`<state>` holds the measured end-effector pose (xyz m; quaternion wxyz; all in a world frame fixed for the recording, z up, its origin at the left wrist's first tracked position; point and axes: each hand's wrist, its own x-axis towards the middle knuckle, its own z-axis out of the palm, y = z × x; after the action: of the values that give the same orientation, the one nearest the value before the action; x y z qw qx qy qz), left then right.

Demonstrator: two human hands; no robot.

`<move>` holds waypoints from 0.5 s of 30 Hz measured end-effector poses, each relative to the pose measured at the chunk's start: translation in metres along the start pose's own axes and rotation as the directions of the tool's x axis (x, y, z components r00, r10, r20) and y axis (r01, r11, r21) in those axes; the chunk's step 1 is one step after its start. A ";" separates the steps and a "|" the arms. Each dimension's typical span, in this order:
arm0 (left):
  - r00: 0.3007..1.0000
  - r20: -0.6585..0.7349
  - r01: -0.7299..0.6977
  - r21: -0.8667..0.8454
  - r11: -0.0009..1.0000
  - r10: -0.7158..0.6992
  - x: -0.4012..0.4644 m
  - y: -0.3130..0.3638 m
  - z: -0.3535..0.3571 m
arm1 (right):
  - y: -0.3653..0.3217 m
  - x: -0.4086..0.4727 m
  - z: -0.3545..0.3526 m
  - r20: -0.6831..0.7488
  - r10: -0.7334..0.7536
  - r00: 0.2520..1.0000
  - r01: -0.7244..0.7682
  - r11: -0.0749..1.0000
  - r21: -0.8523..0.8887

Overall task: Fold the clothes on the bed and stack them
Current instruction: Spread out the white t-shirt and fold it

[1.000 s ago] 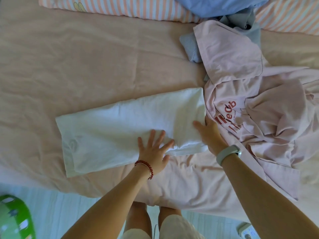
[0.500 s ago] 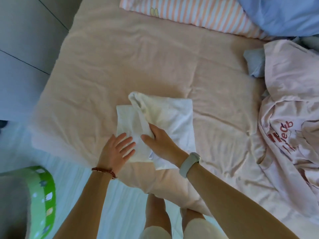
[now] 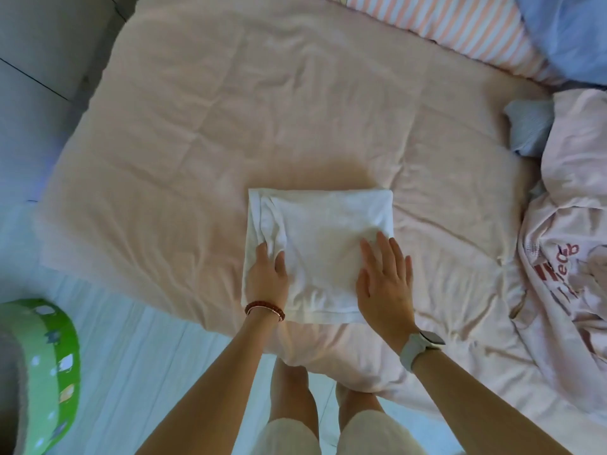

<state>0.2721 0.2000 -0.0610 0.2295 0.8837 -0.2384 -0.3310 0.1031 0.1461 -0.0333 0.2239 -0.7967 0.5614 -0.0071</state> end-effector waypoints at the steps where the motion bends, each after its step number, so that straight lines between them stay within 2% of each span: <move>1: 0.996 -0.068 -0.067 -0.051 0.996 0.064 0.001 -0.001 -0.003 | 0.000 0.003 0.003 0.045 -0.005 0.999 0.007 1.000 -0.025; 3: 0.977 -0.187 -0.135 -0.148 0.980 0.106 0.005 -0.006 -0.011 | -0.001 0.010 0.012 0.129 0.013 0.992 -0.006 0.998 -0.057; 5: 0.975 -0.220 -0.050 -0.225 0.973 -0.001 0.012 -0.013 -0.017 | -0.003 0.015 0.024 0.239 0.048 0.970 -0.022 0.994 -0.109; 7: 0.985 -0.108 0.099 -0.284 0.954 -0.134 0.020 -0.020 -0.021 | -0.005 0.018 0.035 0.322 0.068 0.944 -0.013 0.985 -0.170; 8: 0.988 -0.037 0.134 -0.282 0.950 -0.151 0.024 -0.022 -0.024 | -0.005 0.019 0.039 0.342 0.078 0.936 -0.011 0.981 -0.194; 10: 0.995 0.036 0.099 -0.265 0.959 -0.092 0.034 -0.022 -0.029 | -0.006 0.022 0.043 0.364 0.095 0.927 -0.013 0.975 -0.221; 12: 0.997 0.068 0.059 -0.301 0.952 -0.040 0.044 -0.012 -0.031 | -0.009 0.025 0.039 0.353 0.092 0.931 -0.012 0.975 -0.224; 15: 0.997 0.075 0.049 -0.373 0.927 -0.023 0.064 0.010 -0.027 | -0.017 0.026 0.027 0.112 0.023 0.993 -0.003 0.984 -0.179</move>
<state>0.3308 0.1618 -0.0675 0.3793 0.8159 -0.1624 -0.4051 0.1349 0.1364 -0.0579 0.1830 -0.8090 0.5513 0.0902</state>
